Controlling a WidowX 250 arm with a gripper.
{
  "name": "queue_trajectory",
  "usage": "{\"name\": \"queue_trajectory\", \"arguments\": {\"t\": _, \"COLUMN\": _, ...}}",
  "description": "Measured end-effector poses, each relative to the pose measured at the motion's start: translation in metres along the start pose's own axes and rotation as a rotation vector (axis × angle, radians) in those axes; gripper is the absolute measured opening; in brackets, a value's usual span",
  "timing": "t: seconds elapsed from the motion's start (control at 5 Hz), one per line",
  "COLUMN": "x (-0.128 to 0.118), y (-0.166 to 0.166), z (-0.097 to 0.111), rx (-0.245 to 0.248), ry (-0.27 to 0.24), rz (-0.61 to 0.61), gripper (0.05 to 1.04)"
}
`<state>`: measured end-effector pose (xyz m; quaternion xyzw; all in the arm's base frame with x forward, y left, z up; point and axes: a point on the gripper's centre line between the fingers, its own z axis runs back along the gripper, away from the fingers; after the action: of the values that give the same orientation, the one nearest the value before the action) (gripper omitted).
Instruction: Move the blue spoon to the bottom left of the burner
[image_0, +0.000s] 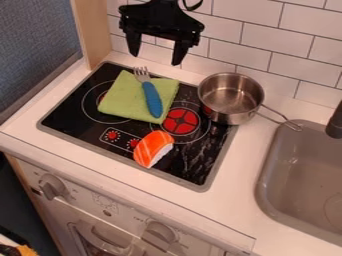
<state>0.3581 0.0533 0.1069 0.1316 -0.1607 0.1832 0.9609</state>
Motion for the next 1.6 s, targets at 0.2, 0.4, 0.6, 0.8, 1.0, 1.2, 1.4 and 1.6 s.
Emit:
{"name": "queue_trajectory", "arguments": {"t": 0.2, "x": -0.005, "y": -0.004, "z": -0.015, "rx": 0.006, "ry": 0.033, "rz": 0.011, "gripper": 1.001}}
{"name": "queue_trajectory", "arguments": {"t": 0.4, "x": -0.01, "y": -0.002, "z": -0.025, "rx": 0.01, "ry": 0.035, "rz": 0.042, "gripper": 1.0}}
{"name": "queue_trajectory", "arguments": {"t": 0.6, "x": -0.015, "y": -0.001, "z": -0.039, "rx": 0.005, "ry": 0.068, "rz": 0.057, "gripper": 1.001}}
{"name": "queue_trajectory", "arguments": {"t": 0.8, "x": -0.019, "y": 0.0, "z": -0.049, "rx": 0.003, "ry": 0.099, "rz": 0.086, "gripper": 1.0}}
{"name": "queue_trajectory", "arguments": {"t": 1.0, "x": -0.019, "y": 0.006, "z": -0.061, "rx": 0.009, "ry": 0.123, "rz": 0.099, "gripper": 1.0}}
{"name": "queue_trajectory", "arguments": {"t": 1.2, "x": -0.015, "y": 0.006, "z": -0.069, "rx": 0.036, "ry": 0.143, "rz": 0.068, "gripper": 1.001}}
{"name": "queue_trajectory", "arguments": {"t": 1.4, "x": -0.018, "y": 0.005, "z": -0.076, "rx": 0.056, "ry": 0.164, "rz": 0.047, "gripper": 1.001}}
{"name": "queue_trajectory", "arguments": {"t": 1.6, "x": -0.02, "y": 0.001, "z": -0.078, "rx": 0.059, "ry": 0.168, "rz": 0.048, "gripper": 1.001}}
